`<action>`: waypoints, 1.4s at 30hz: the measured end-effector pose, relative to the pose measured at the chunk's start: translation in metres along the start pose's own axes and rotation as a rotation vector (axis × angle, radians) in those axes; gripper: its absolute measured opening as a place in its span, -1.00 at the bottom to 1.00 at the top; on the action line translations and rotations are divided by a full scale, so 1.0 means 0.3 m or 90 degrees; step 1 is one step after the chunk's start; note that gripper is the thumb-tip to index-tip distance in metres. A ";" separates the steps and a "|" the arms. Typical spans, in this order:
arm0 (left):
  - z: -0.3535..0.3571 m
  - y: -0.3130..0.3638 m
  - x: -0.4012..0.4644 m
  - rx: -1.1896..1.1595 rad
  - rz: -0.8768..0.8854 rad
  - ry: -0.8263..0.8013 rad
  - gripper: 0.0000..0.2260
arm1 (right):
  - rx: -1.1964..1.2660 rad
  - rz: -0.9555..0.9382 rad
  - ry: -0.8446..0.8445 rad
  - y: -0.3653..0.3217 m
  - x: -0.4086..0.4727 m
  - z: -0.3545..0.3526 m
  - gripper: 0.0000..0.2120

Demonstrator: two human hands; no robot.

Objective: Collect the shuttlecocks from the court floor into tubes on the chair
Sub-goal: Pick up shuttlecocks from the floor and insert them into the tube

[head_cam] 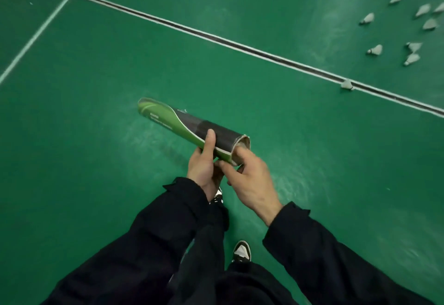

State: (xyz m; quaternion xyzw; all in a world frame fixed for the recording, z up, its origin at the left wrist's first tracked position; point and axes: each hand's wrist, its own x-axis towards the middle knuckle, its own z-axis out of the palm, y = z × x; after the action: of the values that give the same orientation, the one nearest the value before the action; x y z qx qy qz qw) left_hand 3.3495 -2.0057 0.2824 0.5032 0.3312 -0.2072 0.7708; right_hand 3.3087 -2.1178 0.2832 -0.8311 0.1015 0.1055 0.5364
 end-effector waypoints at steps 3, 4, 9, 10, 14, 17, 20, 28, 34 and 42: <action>-0.018 0.095 0.101 -0.023 -0.013 0.020 -0.34 | -0.029 0.028 -0.014 -0.066 0.120 0.057 -0.66; -0.023 0.116 0.132 -0.018 -0.019 0.018 -0.30 | -0.024 0.053 -0.037 -0.083 0.159 0.072 -0.61; -0.017 0.230 0.276 0.043 -0.032 -0.007 -0.03 | 0.071 0.159 -0.169 -0.158 0.355 0.089 -0.63; -0.006 0.251 0.301 0.056 -0.033 -0.017 -0.01 | 0.085 0.170 -0.171 -0.174 0.388 0.077 -0.68; 0.129 0.345 0.396 0.094 -0.054 -0.036 -0.14 | 0.104 0.169 -0.062 -0.205 0.514 0.006 -0.85; 0.283 0.390 0.492 0.110 -0.071 -0.065 -0.33 | 0.086 0.138 0.068 -0.190 0.610 -0.090 -0.86; 0.456 0.410 0.582 0.151 -0.075 -0.112 -0.40 | 0.088 0.142 0.106 -0.158 0.710 -0.224 -0.90; 1.028 0.435 0.786 0.256 -0.117 -0.155 -0.44 | 0.141 0.222 0.145 -0.058 1.016 -0.671 -0.85; 1.414 0.429 0.922 0.321 -0.136 -0.205 -0.36 | 0.201 0.267 0.209 0.024 1.204 -0.979 -0.67; 1.959 0.374 1.192 0.411 -0.172 -0.326 -0.24 | 0.293 0.342 0.342 0.166 1.495 -1.386 -0.80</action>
State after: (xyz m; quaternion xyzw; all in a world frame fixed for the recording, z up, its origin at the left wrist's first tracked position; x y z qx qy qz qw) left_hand 3.8487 -2.4916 0.2581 0.6033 0.1106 -0.5173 0.5969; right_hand 3.7516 -2.5425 0.2794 -0.6317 0.4708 -0.0039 0.6158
